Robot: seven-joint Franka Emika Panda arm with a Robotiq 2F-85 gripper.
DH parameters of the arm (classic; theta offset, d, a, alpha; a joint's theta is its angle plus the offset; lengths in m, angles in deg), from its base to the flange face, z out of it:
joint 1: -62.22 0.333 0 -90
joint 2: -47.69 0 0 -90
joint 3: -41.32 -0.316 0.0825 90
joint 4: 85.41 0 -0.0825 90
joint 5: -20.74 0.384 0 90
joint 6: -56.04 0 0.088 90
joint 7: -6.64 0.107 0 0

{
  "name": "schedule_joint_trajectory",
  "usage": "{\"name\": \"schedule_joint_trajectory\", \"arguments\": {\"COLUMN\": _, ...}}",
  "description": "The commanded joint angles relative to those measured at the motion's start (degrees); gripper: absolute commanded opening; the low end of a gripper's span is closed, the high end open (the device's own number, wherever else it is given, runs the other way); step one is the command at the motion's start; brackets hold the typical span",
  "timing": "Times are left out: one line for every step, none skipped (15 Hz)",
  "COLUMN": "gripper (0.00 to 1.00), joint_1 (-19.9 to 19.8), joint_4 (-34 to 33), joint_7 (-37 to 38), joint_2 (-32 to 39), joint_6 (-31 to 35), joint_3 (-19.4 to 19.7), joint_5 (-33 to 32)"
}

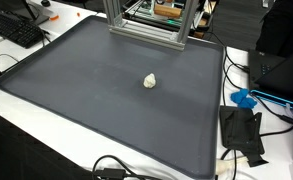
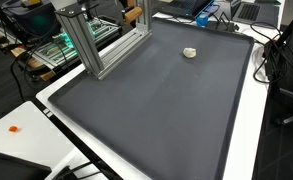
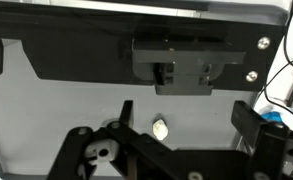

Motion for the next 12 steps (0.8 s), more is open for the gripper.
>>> {"name": "schedule_joint_trajectory", "arguments": {"gripper": 1.0, "joint_1": 0.94, "joint_4": 3.44, "joint_7": -0.13, "joint_2": -2.58, "joint_6": 0.81, "joint_3": 0.02, "joint_5": -0.06}}
{"name": "schedule_joint_trajectory", "arguments": {"gripper": 1.0, "joint_1": 1.1, "joint_4": 3.77, "joint_7": -0.21, "joint_2": -2.63, "joint_6": 0.69, "joint_3": 0.12, "joint_5": 0.1}}
{"name": "schedule_joint_trajectory", "arguments": {"gripper": 1.0, "joint_1": 1.09, "joint_4": 4.18, "joint_7": -0.19, "joint_2": -2.77, "joint_6": 0.62, "joint_3": 0.08, "joint_5": -0.04}}
{"name": "schedule_joint_trajectory", "arguments": {"gripper": 1.0, "joint_1": 1.17, "joint_4": 4.49, "joint_7": -0.2, "joint_2": -2.93, "joint_6": 0.49, "joint_3": 0.16, "joint_5": 0.07}}
{"name": "schedule_joint_trajectory", "arguments": {"gripper": 1.0, "joint_1": 1.26, "joint_4": 4.69, "joint_7": -0.23, "joint_2": -3.11, "joint_6": 0.34, "joint_3": 0.28, "joint_5": 0.2}}
{"name": "schedule_joint_trajectory", "arguments": {"gripper": 1.0, "joint_1": 1.33, "joint_4": 4.96, "joint_7": -0.18, "joint_2": -3.32, "joint_6": 0.27, "joint_3": 0.32, "joint_5": 0.3}}
{"name": "schedule_joint_trajectory", "arguments": {"gripper": 1.0, "joint_1": 1.47, "joint_4": 5.2, "joint_7": -0.28, "joint_2": -3.45, "joint_6": 0.2, "joint_3": 0.4, "joint_5": 0.44}}
{"name": "schedule_joint_trajectory", "arguments": {"gripper": 1.0, "joint_1": 1.56, "joint_4": 5.48, "joint_7": -0.29, "joint_2": -3.58, "joint_6": 0.23, "joint_3": 0.33, "joint_5": 0.42}}
{"name": "schedule_joint_trajectory", "arguments": {"gripper": 1.0, "joint_1": 1.74, "joint_4": 5.72, "joint_7": -0.48, "joint_2": -3.73, "joint_6": 0.37, "joint_3": 0.36, "joint_5": 0.49}}
{"name": "schedule_joint_trajectory", "arguments": {"gripper": 1.0, "joint_1": 1.97, "joint_4": 6.04, "joint_7": -0.76, "joint_2": -3.95, "joint_6": 0.68, "joint_3": 0.39, "joint_5": 0.58}}
{"name": "schedule_joint_trajectory", "arguments": {"gripper": 1.0, "joint_1": 2.09, "joint_4": 6.26, "joint_7": -0.82, "joint_2": -4.09, "joint_6": 0.77, "joint_3": 0.3, "joint_5": 0.51}}
{"name": "schedule_joint_trajectory", "arguments": {"gripper": 1.0, "joint_1": 2.34, "joint_4": 6.44, "joint_7": -1.05, "joint_2": -4.17, "joint_6": 0.79, "joint_3": 0.31, "joint_5": 0.56}}
